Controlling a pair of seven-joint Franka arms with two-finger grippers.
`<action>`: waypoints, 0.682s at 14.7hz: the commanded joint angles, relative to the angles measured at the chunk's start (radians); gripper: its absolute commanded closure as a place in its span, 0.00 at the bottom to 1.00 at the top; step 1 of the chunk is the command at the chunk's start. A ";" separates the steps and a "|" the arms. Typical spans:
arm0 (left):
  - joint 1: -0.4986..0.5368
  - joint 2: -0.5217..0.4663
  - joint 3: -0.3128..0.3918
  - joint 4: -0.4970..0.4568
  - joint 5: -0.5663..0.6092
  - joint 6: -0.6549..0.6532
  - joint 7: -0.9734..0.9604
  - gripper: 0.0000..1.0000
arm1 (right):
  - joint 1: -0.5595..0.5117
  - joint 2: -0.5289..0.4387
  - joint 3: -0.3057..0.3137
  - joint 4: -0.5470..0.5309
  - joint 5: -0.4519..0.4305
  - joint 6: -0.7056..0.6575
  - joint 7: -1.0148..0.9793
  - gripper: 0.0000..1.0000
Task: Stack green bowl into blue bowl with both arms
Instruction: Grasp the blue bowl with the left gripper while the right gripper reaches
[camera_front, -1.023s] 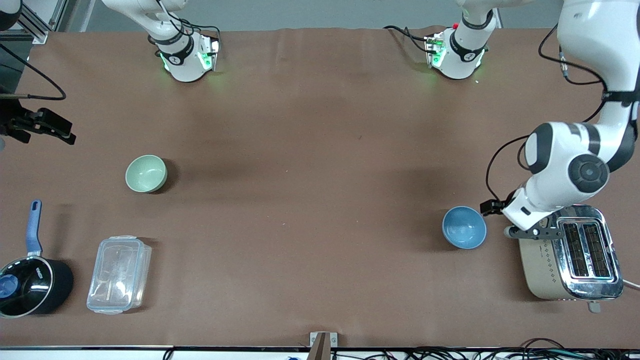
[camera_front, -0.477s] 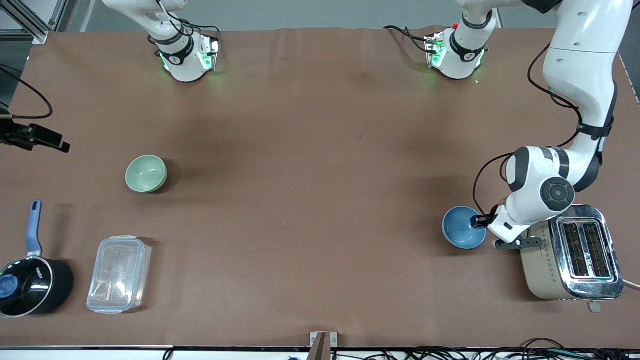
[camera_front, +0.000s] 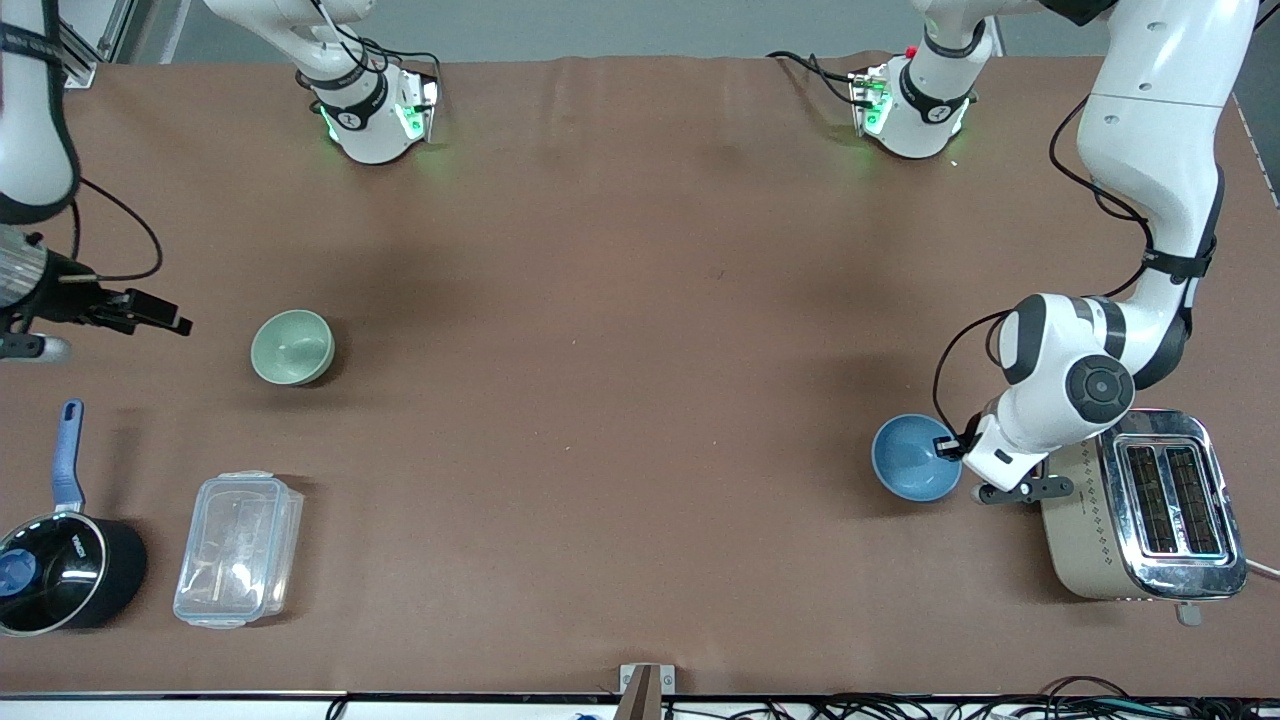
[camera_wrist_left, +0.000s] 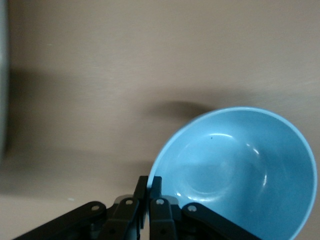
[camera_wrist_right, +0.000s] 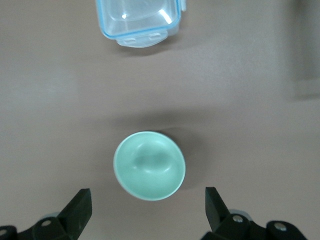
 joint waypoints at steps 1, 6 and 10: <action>-0.004 -0.019 -0.125 0.002 0.009 -0.021 -0.207 1.00 | -0.007 0.051 -0.003 -0.065 0.029 0.088 -0.038 0.00; -0.111 -0.022 -0.289 0.016 0.017 -0.059 -0.544 1.00 | -0.036 0.204 -0.016 -0.069 0.159 0.145 -0.202 0.05; -0.367 0.039 -0.279 0.069 0.024 -0.052 -0.772 1.00 | -0.038 0.321 -0.030 -0.086 0.355 0.168 -0.395 0.08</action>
